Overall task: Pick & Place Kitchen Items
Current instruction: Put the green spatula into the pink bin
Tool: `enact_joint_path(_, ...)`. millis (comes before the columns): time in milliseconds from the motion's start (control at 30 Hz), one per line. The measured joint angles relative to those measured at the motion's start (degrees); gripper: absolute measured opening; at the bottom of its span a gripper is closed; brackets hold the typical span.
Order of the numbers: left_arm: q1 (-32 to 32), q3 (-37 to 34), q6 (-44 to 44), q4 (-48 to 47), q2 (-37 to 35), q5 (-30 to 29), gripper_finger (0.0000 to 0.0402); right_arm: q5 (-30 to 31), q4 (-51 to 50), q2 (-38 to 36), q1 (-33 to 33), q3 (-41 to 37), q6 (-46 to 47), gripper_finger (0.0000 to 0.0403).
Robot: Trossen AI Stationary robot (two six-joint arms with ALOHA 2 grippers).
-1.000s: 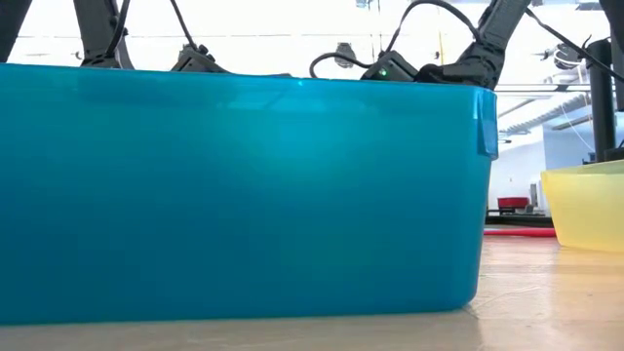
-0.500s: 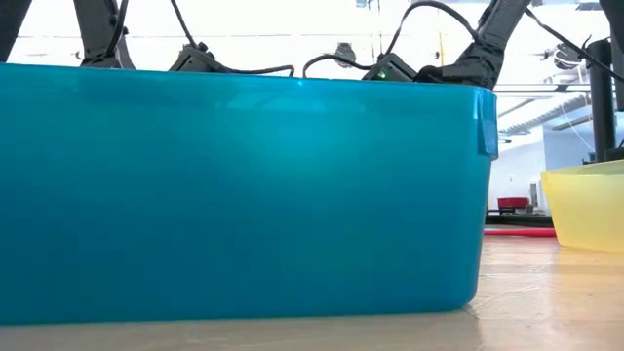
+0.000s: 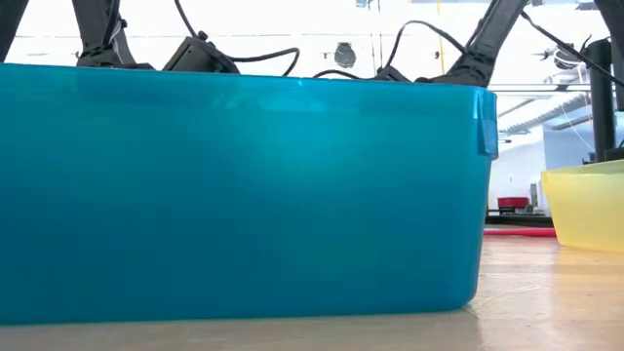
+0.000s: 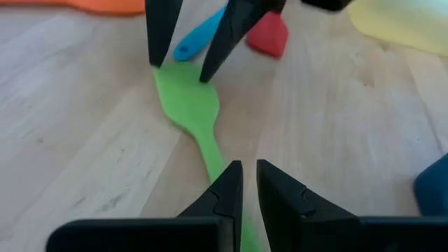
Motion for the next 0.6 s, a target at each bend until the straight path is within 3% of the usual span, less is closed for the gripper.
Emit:
enact_joint_path(267, 0.2, 0.0, 1.2, -2.4, 0.0, -0.1, 0.0054, -1.1, -7.4, -3.4, -4.4, -0.2, 14.3, 0.0160)
enact_joint_path(433, -0.1, 0.0, 1.0, -3.1, 0.0, -0.1, 0.0118, -7.7, -7.0, -3.8, -5.3, 0.0, 20.6, 0.0160)
enact_joint_path(600, -1.5, 0.2, 0.6, -8.7, -0.2, -3.0, 0.0172, -7.6, -5.8, -3.9, -4.9, 0.0, 22.1, 0.0160)
